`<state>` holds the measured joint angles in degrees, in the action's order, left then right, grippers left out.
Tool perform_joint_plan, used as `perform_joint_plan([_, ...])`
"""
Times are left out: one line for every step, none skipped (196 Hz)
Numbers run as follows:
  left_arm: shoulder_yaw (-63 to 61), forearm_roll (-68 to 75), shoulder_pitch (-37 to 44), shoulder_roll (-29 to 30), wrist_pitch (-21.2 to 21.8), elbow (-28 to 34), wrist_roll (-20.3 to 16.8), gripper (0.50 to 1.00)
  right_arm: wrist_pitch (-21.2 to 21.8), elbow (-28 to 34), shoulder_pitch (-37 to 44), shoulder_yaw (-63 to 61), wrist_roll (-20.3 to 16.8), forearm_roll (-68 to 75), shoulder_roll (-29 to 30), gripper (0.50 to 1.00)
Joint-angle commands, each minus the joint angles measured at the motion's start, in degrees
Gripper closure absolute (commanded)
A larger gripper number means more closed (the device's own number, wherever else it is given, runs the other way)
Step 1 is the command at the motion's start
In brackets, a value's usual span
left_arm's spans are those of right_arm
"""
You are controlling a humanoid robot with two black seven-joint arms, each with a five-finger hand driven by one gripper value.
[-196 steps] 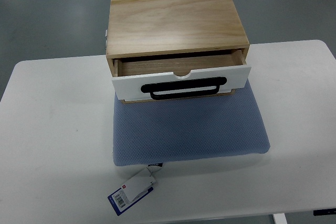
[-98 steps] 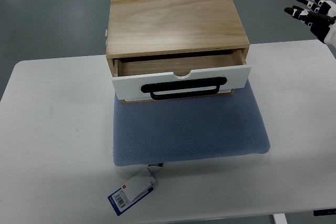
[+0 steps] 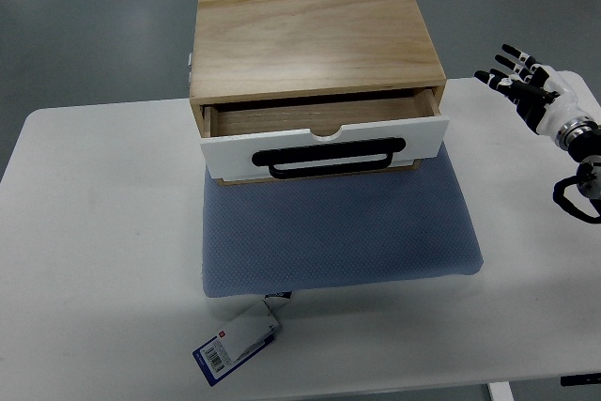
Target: Open wood drawer with right hand
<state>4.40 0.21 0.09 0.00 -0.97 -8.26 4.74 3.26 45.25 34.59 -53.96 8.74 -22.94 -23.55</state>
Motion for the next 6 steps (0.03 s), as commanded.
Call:
perform_joint_plan([0.00, -0.03, 0.00, 0.00, 0.00, 0.00, 0.00, 0.500, -0.18, 0.01, -1.10, -0.09, 0.14, 0.00, 1.32, 0.570])
perform_joint_plan([0.00, -0.03, 0.00, 0.00, 0.00, 0.00, 0.00, 0.500, -0.18, 0.01, -1.10, -0.09, 0.14, 0.00, 1.32, 0.570])
perform_joint_plan([0.00, -0.03, 0.00, 0.00, 0.00, 0.00, 0.00, 0.500, -0.18, 0.01, -1.19, -0.09, 0.14, 0.00, 1.40, 0.570])
perform_joint_plan([0.00, -0.03, 0.00, 0.00, 0.00, 0.00, 0.00, 0.500, -0.18, 0.01, -1.19, -0.09, 0.14, 0.00, 1.41, 0.570])
perform_joint_plan([0.00, -0.03, 0.00, 0.00, 0.00, 0.00, 0.00, 0.500, -0.18, 0.01, -1.28, -0.09, 0.14, 0.00, 1.49, 0.570])
perform_joint_plan([0.00, -0.03, 0.00, 0.00, 0.00, 0.00, 0.00, 0.500, -0.18, 0.01, -1.28, -0.09, 0.14, 0.00, 1.49, 0.570])
